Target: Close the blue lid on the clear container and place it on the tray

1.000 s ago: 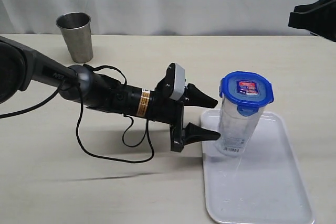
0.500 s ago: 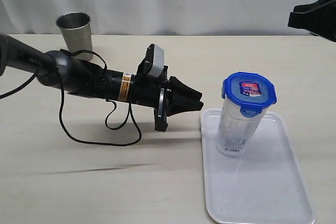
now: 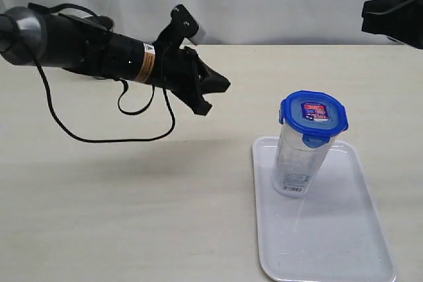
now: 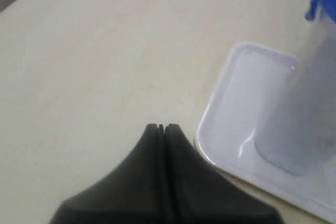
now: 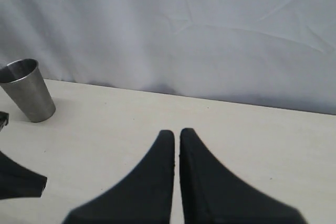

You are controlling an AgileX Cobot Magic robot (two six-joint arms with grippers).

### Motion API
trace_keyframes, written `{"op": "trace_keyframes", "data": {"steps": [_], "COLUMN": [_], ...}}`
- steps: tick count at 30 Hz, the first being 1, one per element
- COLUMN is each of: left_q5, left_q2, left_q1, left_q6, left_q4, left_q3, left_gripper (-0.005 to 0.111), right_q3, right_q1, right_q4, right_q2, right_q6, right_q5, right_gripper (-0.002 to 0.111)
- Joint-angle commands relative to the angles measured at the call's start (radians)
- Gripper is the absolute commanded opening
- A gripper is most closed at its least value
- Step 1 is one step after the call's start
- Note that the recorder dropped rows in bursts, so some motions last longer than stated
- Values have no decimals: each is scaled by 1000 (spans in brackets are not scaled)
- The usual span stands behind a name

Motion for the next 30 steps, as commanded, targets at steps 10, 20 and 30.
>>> {"op": "trace_keyframes", "data": {"steps": [10, 20, 30], "left_q5": [444, 567, 538], "left_q2": [-266, -625, -804], "left_q1": [0, 0, 0], "left_q6": [-237, -237, -237], "left_q4": [6, -29, -56], "left_q3": [115, 353, 443], "left_gripper": [0, 0, 0], "right_q3": [77, 239, 328], "right_q1": [-5, -5, -5], "right_q4": [2, 267, 277], "right_q2": [-257, -472, -601], "right_q6": [-9, -220, -219], "right_q5": [-51, -109, -162], "right_gripper": [4, 4, 4]}}
